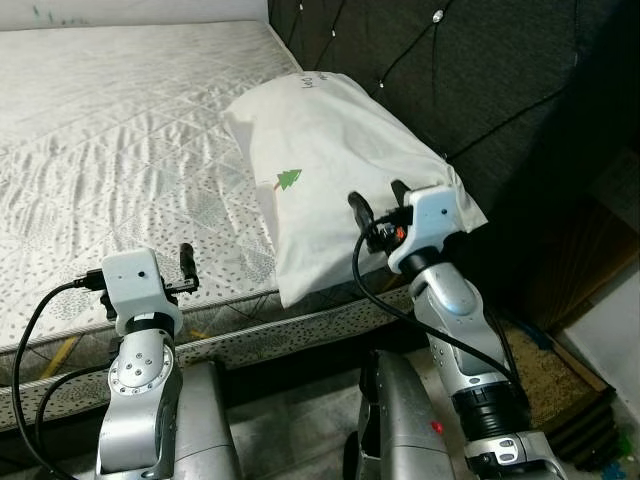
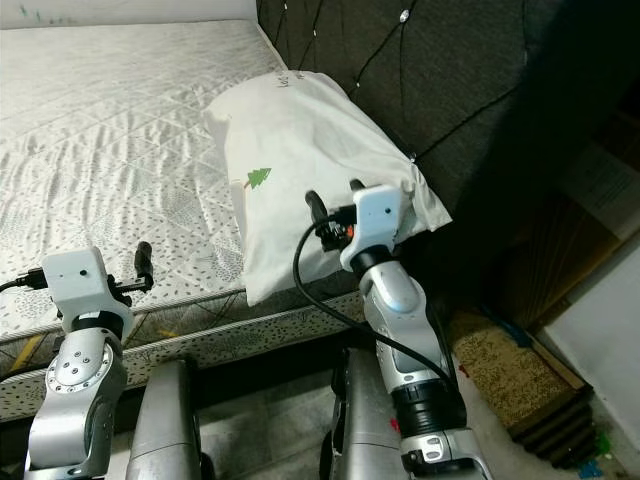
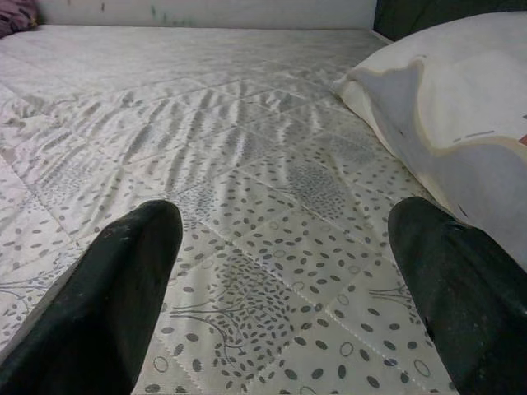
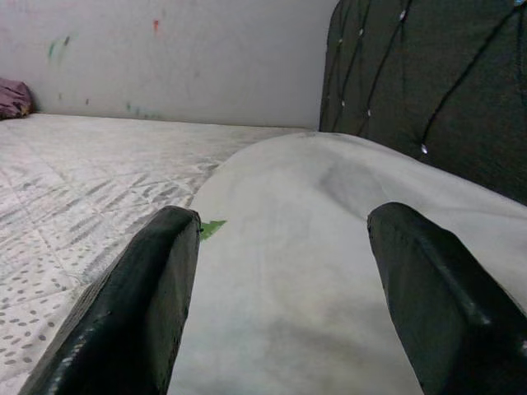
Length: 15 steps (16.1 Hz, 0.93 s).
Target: Clean up the room
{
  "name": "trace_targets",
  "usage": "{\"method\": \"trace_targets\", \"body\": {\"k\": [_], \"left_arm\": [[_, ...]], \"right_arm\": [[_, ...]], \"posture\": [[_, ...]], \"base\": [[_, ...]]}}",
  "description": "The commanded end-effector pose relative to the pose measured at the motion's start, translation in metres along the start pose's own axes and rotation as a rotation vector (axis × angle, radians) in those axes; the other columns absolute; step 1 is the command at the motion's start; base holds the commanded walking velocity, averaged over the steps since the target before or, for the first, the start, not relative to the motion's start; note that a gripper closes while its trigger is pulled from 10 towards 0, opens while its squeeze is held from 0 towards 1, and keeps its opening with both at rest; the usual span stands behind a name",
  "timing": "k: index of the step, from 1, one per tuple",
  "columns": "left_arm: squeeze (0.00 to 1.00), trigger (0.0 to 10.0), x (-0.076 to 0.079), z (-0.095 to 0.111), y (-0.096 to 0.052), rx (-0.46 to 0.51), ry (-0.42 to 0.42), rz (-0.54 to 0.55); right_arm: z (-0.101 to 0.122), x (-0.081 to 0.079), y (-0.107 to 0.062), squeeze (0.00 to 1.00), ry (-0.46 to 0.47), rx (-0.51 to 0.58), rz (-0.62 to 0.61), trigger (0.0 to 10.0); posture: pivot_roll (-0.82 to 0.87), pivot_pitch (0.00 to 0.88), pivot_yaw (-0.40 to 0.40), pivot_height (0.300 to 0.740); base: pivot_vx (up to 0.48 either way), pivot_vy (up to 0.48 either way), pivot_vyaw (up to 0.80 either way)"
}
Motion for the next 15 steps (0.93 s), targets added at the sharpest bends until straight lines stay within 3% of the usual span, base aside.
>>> {"method": "trace_targets", "body": {"k": [1,15], "left_arm": [[0.0,10.0,0.0031,0.0013,0.0014,0.006,0.001,-0.008],[0.0,10.0,0.0058,0.0036,0.0042,0.018,0.011,-0.023]], "right_arm": [[0.0084,0.0012,0.0026,0.0,0.002,0.018,0.003,10.0],[0.0094,0.0006,0.0089,0.0,0.006,0.012,0.016,10.0]], "posture": [[0.02,0.0,-0.053,0.543],[0.02,0.0,-0.048,0.713]], "base": [[0.0,0.0,0.0],[0.0,0.0,0.0]]}}
Point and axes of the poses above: a point about 5 cm out from each wrist's last joint towards the gripper, its own y axis pointing out of the wrist towards the gripper, its own z axis along the axis of the wrist's last joint, x = y × z, the point moved 4 cm from there along y, pointing out of the wrist towards the gripper, and after that the axes turned 2 degrees about y, right-handed, at the moved point
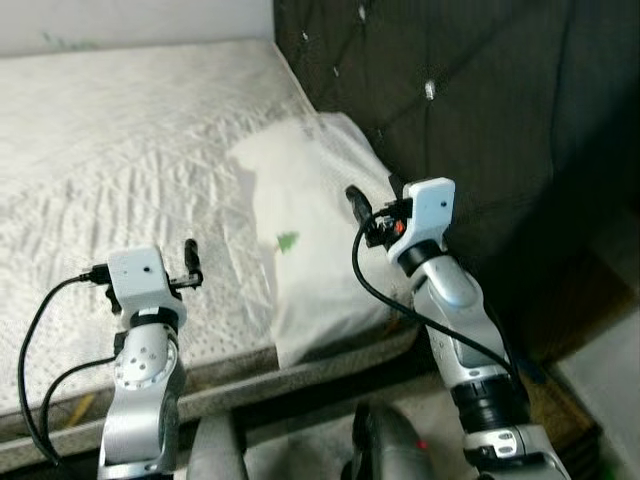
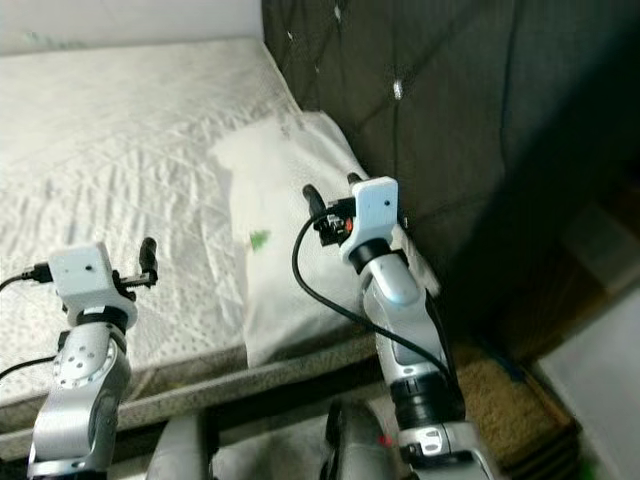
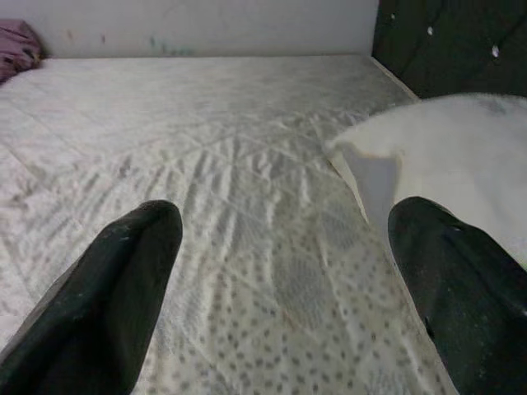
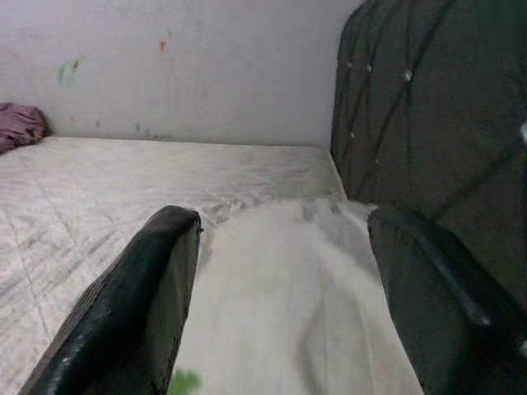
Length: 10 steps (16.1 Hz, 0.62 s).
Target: Clean up the room
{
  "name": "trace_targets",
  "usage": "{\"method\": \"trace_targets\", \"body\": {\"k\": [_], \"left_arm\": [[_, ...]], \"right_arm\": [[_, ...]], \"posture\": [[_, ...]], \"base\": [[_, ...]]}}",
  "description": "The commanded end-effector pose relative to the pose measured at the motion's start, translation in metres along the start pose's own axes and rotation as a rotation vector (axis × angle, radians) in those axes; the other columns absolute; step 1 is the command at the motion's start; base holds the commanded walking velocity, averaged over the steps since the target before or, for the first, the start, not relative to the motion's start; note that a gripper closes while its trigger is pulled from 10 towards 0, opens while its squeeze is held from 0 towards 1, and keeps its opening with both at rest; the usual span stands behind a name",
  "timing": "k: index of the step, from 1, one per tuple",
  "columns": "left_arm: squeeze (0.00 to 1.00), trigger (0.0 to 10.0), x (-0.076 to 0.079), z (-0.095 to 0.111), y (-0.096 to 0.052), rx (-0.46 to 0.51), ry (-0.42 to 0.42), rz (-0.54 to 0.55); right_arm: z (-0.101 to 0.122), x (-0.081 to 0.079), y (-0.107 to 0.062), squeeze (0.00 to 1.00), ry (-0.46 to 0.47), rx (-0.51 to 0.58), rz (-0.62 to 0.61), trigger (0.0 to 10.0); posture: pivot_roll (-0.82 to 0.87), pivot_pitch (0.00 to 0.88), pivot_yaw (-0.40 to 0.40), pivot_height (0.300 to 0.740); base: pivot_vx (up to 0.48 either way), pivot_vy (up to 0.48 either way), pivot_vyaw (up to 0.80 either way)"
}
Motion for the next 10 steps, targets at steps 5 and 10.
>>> {"method": "trace_targets", "body": {"k": [5,10], "left_arm": [[0.0,10.0,0.003,-0.001,0.001,0.001,0.006,-0.008],[0.0,10.0,0.004,-0.006,-0.002,-0.023,-0.022,-0.005]], "right_arm": [[0.002,0.001,0.003,0.0,-0.002,0.002,0.007,10.0],[-0.007,-0.001,0.002,0.0,-0.003,-0.036,0.002,10.0]], "posture": [[0.02,0.0,-0.053,0.74],[0.01,0.0,-0.051,0.74]], "base": [[0.0,0.0,0.0],[0.0,0.0,0.0]]}}
Point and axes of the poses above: a point about 5 cm out from each wrist's last joint towards the gripper, its own y axis pointing out of the wrist towards the gripper, its own z axis along the axis of the wrist's last joint, x = y × z, the point moved 4 cm from there along y, pointing out of the wrist towards the gripper, and after that the axes turned 2 degrees about y, right-handed, at the moved point
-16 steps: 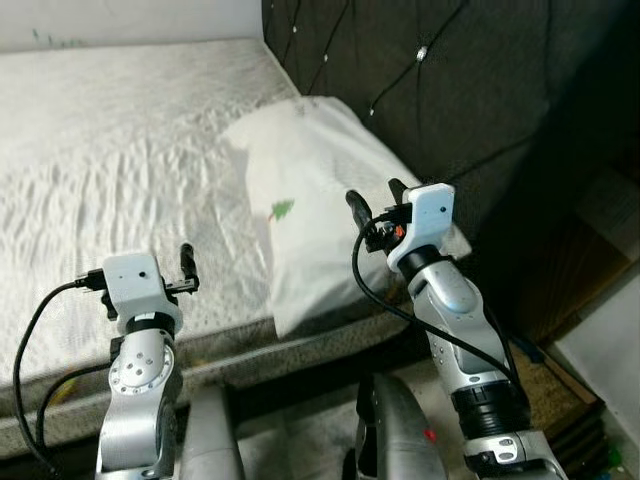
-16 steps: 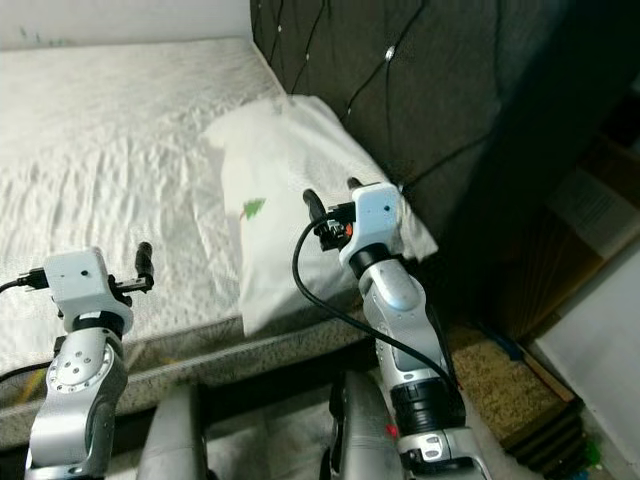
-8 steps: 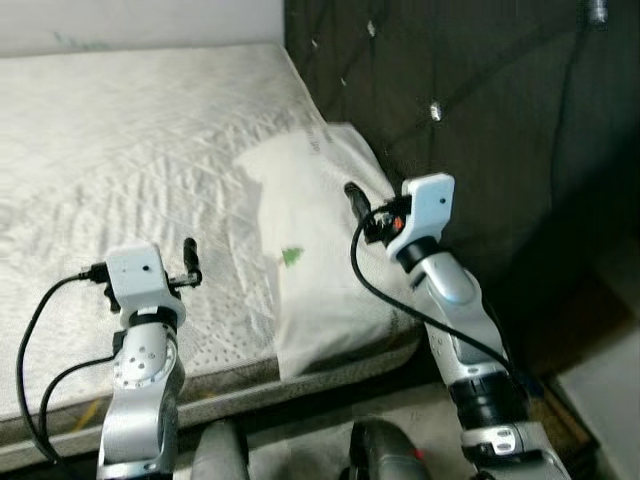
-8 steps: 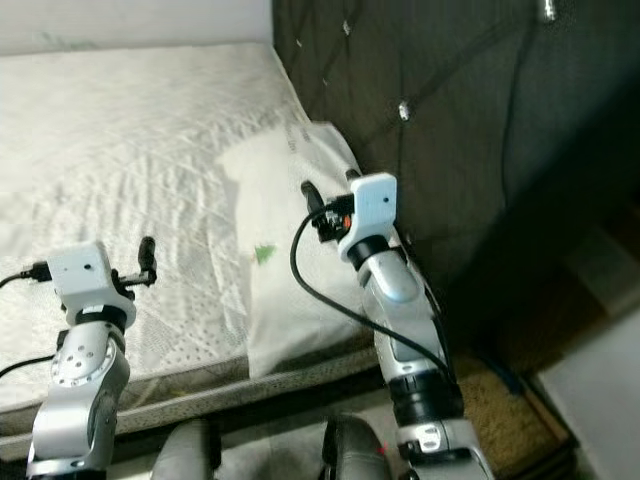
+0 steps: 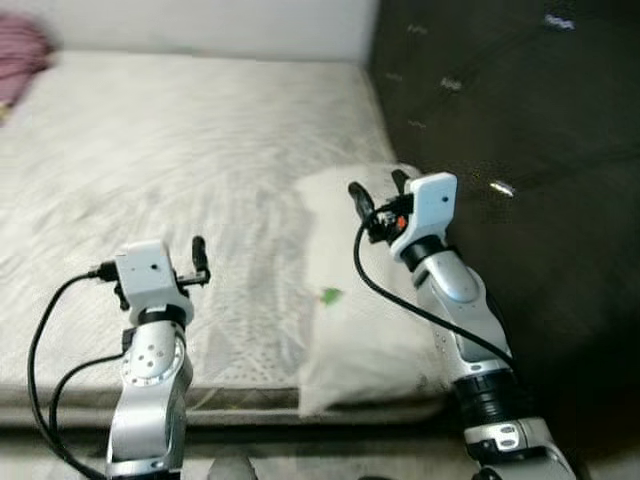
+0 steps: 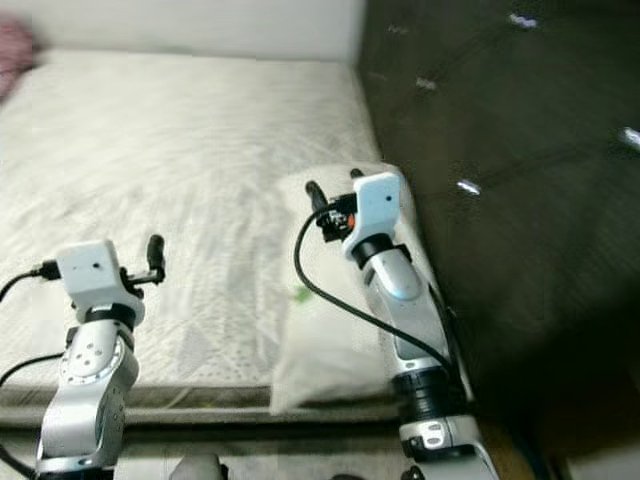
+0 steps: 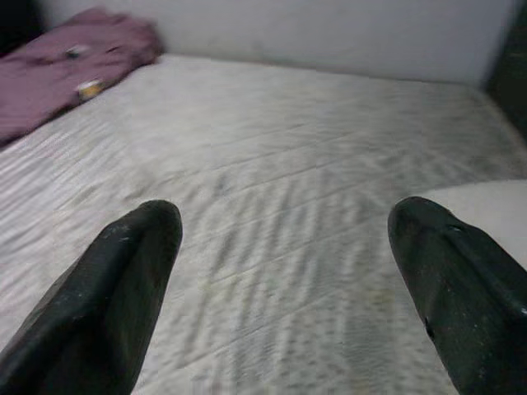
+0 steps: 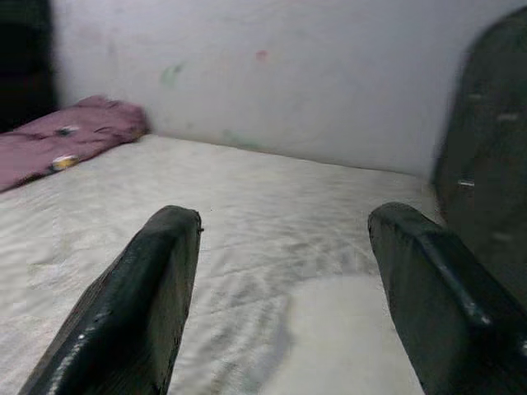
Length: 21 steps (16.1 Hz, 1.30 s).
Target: Clean up the room
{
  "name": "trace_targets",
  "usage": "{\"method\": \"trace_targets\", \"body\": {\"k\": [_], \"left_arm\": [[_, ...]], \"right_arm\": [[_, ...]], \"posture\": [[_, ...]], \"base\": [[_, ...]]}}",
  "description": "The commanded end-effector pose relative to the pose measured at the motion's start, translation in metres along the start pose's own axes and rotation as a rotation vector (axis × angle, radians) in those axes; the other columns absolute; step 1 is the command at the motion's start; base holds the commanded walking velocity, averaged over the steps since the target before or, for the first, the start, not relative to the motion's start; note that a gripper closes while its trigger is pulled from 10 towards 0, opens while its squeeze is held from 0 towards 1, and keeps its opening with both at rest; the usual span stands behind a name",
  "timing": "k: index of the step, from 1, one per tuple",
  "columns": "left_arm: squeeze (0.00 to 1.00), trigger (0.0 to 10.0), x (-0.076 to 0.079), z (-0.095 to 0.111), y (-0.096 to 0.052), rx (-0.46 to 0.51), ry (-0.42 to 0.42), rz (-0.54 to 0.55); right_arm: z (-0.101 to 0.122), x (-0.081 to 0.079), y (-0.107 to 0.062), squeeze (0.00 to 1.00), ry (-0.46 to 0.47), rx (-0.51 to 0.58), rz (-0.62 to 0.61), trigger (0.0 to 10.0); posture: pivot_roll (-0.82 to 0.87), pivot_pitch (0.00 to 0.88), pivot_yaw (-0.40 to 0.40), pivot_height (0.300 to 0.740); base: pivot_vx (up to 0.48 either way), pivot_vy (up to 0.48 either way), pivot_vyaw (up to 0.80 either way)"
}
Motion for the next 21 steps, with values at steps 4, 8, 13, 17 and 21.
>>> {"method": "trace_targets", "body": {"k": [4,8,13,17,21], "left_arm": [[0.0,10.0,-0.01,-0.017,-0.002,-0.053,-0.015,0.027],[0.0,10.0,-0.013,-0.01,0.012,-0.034,-0.02,0.033],[0.0,10.0,0.005,0.001,0.014,-0.006,-0.05,-0.012],[0.0,10.0,0.008,0.002,0.011,-0.001,-0.051,-0.023],[0.0,10.0,0.008,0.001,0.011,-0.004,-0.051,-0.022]], "right_arm": [[-0.017,0.007,-0.004,0.0,-0.023,-0.067,-0.067,10.0],[-0.022,0.005,-0.006,0.0,-0.01,-0.086,-0.048,10.0],[-0.026,0.005,-0.004,0.0,-0.01,-0.098,-0.056,10.0],[-0.023,-0.002,-0.002,0.0,-0.049,-0.08,-0.01,10.0],[-0.029,0.002,-0.002,0.0,-0.043,-0.109,-0.038,10.0]], "posture": [[0.0,0.0,-0.051,0.74],[-0.02,0.0,-0.049,0.74],[0.0,0.0,-0.049,0.74],[0.0,0.0,-0.05,0.74],[0.0,0.0,-0.052,0.74]], "base": [[0.0,0.0,0.0],[0.0,0.213,0.0],[0.0,0.48,-0.32],[0.0,0.48,0.0],[0.0,0.48,0.0]]}}
Point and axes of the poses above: a point about 5 cm out from each wrist's last joint towards the gripper, its own y axis pointing out of the wrist towards the gripper, its own z axis along the axis of the wrist's last joint, x = y × z, the point moved 4 cm from there along y, pointing out of the wrist towards the gripper, and after that the axes turned 2 degrees about y, right-handed, at the moved point
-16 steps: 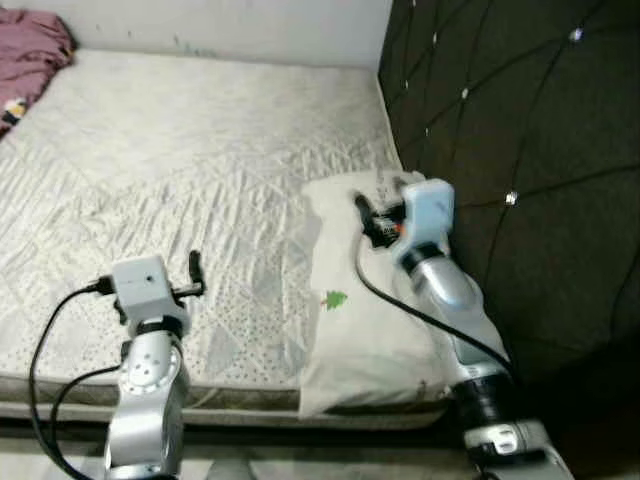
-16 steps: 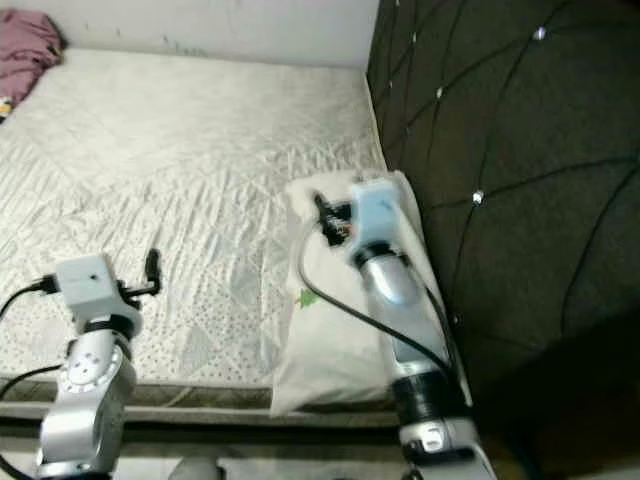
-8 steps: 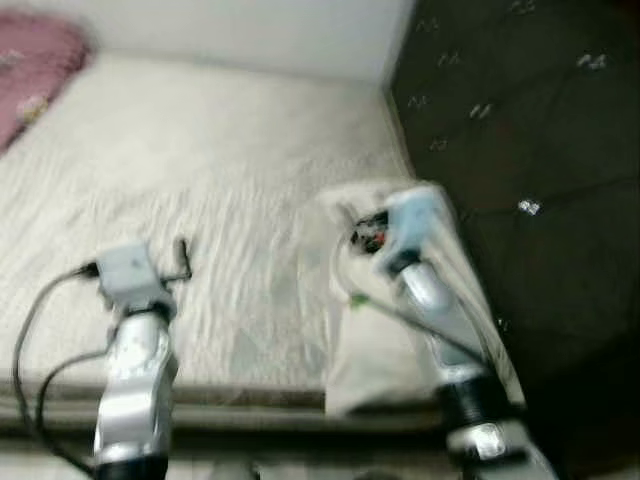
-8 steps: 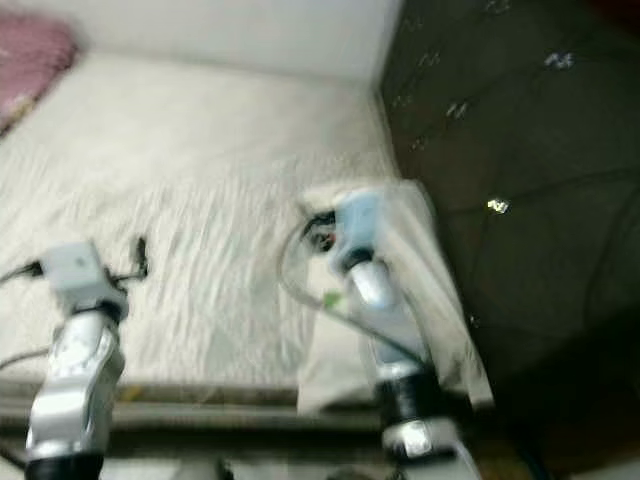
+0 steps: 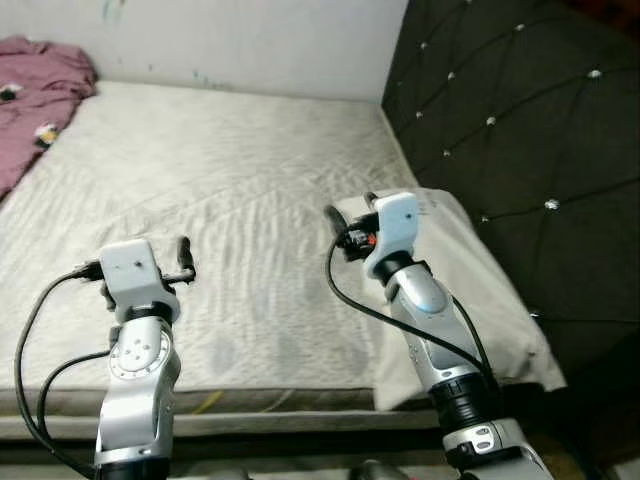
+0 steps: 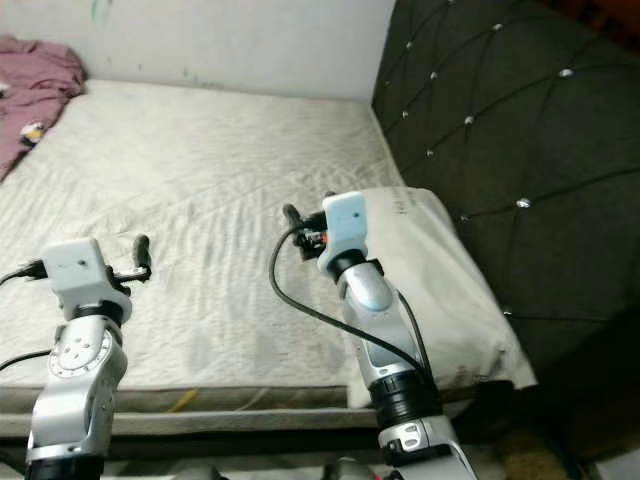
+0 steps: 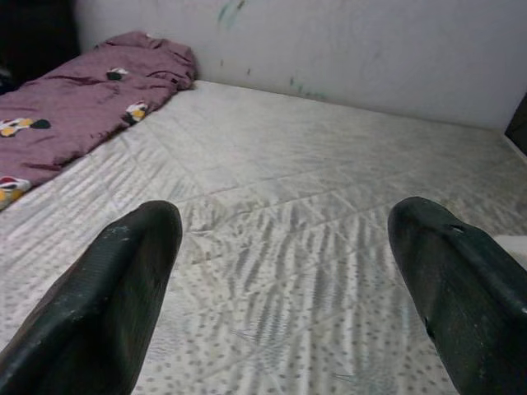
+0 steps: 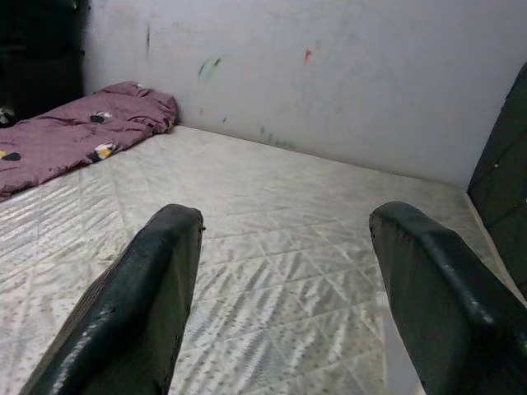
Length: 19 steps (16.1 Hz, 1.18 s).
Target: Clean up the room
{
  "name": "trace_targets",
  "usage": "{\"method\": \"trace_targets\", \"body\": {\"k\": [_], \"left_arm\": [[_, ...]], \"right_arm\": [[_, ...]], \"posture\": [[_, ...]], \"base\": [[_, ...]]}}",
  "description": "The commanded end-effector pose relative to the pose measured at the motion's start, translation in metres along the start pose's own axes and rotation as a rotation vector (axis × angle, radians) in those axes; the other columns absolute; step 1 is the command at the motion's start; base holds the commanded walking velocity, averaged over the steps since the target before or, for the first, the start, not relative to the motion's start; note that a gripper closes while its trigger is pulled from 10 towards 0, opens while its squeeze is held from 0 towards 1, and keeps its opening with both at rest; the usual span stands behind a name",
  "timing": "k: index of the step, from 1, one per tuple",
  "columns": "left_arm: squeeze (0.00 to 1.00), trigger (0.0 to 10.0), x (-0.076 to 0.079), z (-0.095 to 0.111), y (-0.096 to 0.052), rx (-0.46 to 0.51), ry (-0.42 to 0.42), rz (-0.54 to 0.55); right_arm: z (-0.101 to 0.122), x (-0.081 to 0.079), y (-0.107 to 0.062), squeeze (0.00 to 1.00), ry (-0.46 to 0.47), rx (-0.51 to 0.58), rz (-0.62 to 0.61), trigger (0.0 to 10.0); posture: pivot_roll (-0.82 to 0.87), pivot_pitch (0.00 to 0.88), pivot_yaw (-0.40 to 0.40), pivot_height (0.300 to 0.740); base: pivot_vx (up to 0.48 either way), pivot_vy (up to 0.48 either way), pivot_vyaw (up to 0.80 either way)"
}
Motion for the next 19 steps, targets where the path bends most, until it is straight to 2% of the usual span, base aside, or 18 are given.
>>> {"method": "trace_targets", "body": {"k": [1,7,12,16,19], "left_arm": [[0.0,10.0,0.014,0.004,-0.001,0.01,-0.015,-0.04],[0.0,10.0,0.017,0.003,-0.001,0.01,-0.024,-0.048],[0.0,10.0,0.018,0.007,-0.002,0.029,-0.053,-0.054],[0.0,10.0,0.026,0.009,-0.004,0.04,-0.086,-0.114],[0.0,10.0,0.025,0.008,-0.004,0.037,-0.087,-0.106]], "right_arm": [[-0.002,0.017,-0.003,0.0,-0.016,-0.017,-0.051,10.0],[-0.004,0.018,-0.003,0.0,-0.016,-0.028,-0.056,10.0],[-0.005,0.016,-0.002,0.0,-0.017,-0.035,-0.046,10.0],[-0.007,0.017,-0.002,0.0,-0.022,-0.043,-0.049,10.0],[-0.008,0.017,-0.002,0.0,-0.023,-0.047,-0.049,10.0]], "posture": [[-0.01,0.0,-0.052,0.74],[-0.01,0.0,-0.054,0.74],[0.0,0.0,-0.057,0.74],[-0.01,0.0,-0.057,0.74],[-0.01,0.0,-0.056,0.74]], "base": [[0.0,0.48,0.0],[0.0,0.48,0.0],[0.0,0.48,-0.55],[0.0,0.48,0.0],[0.0,0.476,0.0]]}}
Point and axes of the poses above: a point about 5 cm out from each wrist's last joint towards the gripper, its own y axis pointing out of the wrist towards the gripper, its own z axis along the axis of the wrist's last joint, x = y × z, the point moved 4 cm from there along y, pointing out of the wrist towards the gripper, and after that the axes turned 2 degrees about y, right-handed, at the moved point
